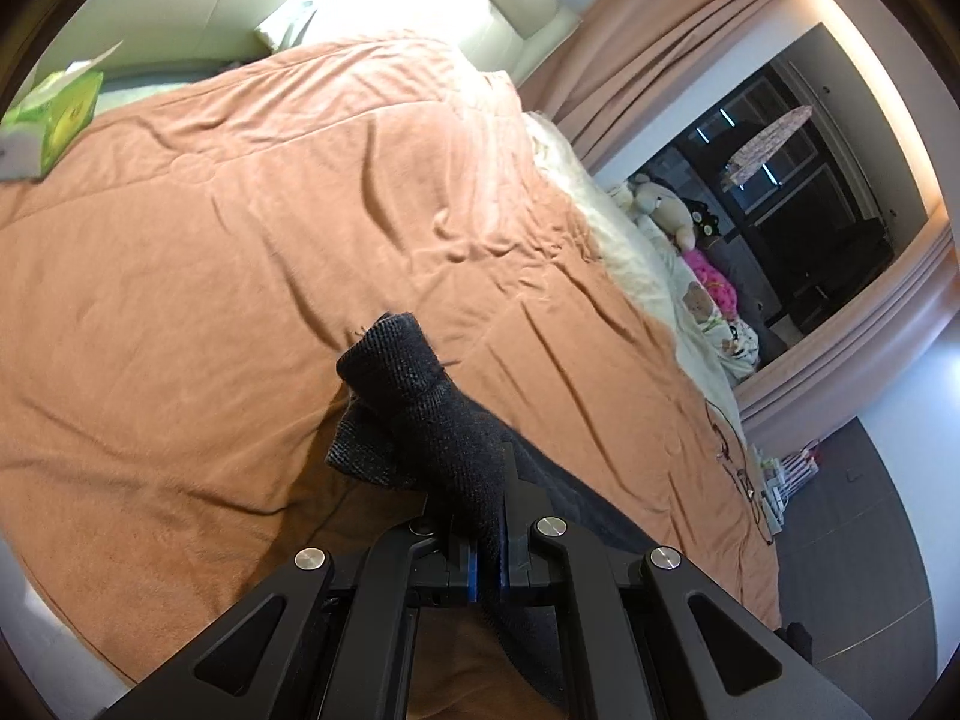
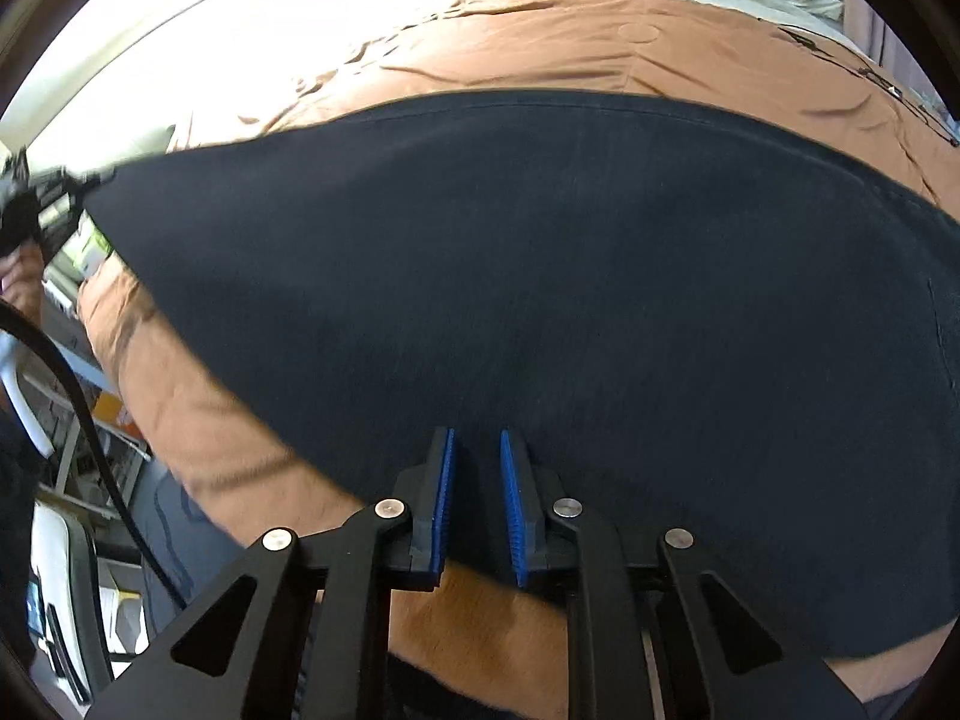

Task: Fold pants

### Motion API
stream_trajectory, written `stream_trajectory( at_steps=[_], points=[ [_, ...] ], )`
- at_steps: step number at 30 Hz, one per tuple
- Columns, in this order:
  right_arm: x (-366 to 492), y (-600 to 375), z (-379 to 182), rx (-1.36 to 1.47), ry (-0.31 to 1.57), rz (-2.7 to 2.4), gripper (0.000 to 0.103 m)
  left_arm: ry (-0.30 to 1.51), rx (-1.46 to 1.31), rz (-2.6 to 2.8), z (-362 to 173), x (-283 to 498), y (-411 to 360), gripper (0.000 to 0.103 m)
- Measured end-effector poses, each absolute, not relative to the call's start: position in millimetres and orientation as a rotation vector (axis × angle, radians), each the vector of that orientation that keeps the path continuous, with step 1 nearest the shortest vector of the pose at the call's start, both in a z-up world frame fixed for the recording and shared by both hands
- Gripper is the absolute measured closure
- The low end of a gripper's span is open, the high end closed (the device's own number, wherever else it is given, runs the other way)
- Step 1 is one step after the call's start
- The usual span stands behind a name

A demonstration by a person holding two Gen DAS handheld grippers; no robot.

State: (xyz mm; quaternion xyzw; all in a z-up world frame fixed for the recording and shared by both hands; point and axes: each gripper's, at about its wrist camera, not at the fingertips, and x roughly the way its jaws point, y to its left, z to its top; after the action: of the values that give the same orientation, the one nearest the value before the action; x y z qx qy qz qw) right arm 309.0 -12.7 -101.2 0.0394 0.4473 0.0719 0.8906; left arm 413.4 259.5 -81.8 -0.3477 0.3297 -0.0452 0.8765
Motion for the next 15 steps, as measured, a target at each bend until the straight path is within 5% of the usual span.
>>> stream_trajectory(
  at_steps=[15],
  points=[
    [381, -30, -78, 0.135, 0.964, 0.102, 0.093, 0.693, -0.757, -0.095, -80, 420, 262, 0.099]
  ],
)
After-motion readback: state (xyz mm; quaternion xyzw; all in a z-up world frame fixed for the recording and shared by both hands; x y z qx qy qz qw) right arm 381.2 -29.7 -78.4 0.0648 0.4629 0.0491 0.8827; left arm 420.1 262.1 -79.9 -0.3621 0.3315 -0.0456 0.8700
